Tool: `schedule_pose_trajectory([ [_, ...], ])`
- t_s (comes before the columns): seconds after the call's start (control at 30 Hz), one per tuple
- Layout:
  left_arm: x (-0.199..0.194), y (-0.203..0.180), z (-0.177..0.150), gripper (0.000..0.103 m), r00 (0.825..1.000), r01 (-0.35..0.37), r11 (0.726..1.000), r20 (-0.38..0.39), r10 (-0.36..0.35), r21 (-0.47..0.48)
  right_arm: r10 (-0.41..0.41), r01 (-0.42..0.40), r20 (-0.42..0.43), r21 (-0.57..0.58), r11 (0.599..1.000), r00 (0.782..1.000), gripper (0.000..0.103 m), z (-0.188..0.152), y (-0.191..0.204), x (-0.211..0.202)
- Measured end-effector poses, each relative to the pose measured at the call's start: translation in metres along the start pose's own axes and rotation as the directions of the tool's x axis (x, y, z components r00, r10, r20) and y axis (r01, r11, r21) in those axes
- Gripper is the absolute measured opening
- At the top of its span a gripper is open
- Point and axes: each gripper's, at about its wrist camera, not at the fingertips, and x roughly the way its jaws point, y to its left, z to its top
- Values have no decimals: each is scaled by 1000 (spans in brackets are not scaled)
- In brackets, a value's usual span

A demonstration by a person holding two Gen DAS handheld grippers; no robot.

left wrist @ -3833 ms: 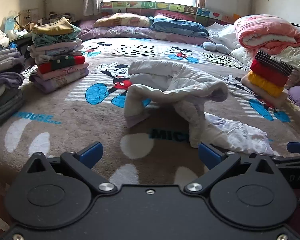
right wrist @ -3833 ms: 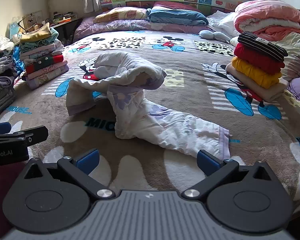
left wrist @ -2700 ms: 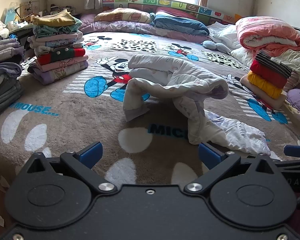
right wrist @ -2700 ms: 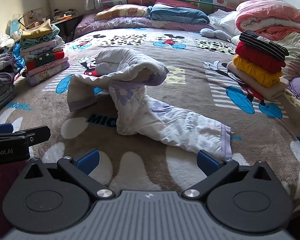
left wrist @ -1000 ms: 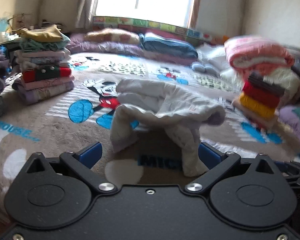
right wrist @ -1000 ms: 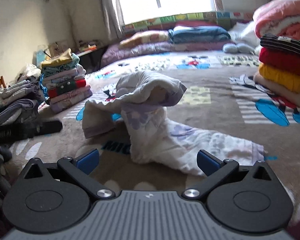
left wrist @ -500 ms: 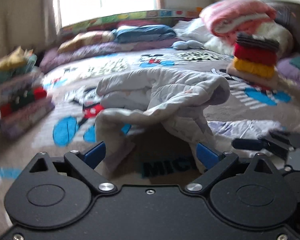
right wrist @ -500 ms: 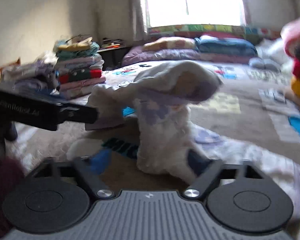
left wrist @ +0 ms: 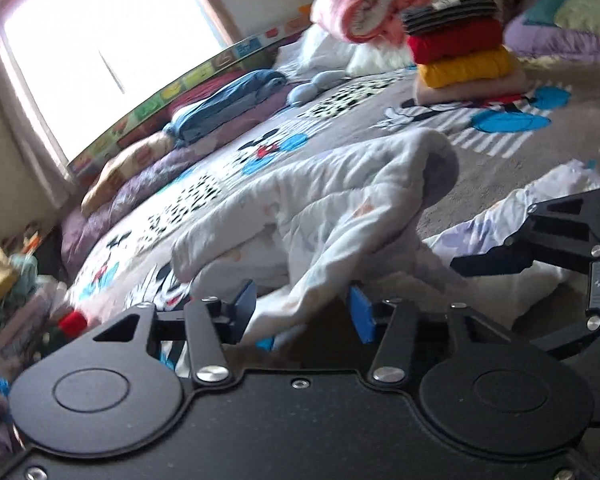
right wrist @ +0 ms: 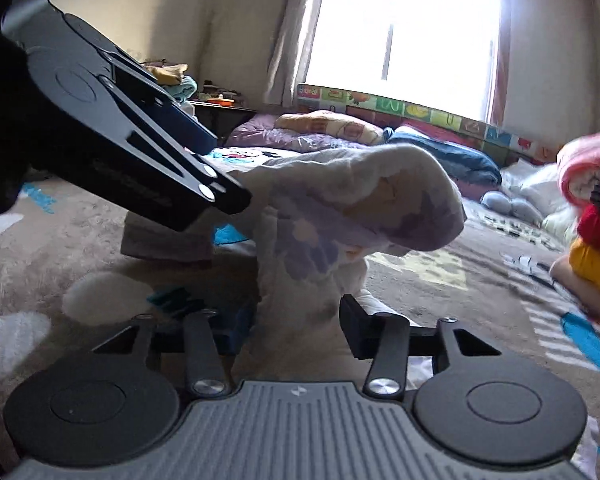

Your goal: Fold clothes

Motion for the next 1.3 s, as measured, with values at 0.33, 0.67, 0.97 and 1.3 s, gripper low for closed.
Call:
schedule_pose_trajectory([
  [0.33,2,-6,20,7,997,-63,998,35,63,-8,65,-62,-9,179,982,998,21,-1,-30,3],
  [0.67,-64,26,58,5,963,-203,976,163,213,-76,-24,-15,120,311,950,992,13,18,-82,-48],
  [0.97,-117,53,74,5,915,-296,947,248,318,-123,-122,32,236,352,935,964,12,44,-126,-106],
  [1.3,-168,63,79,5,862,-341,922,331,384,-182,-160,73,363,241,968,918,11,105,-152,-168],
])
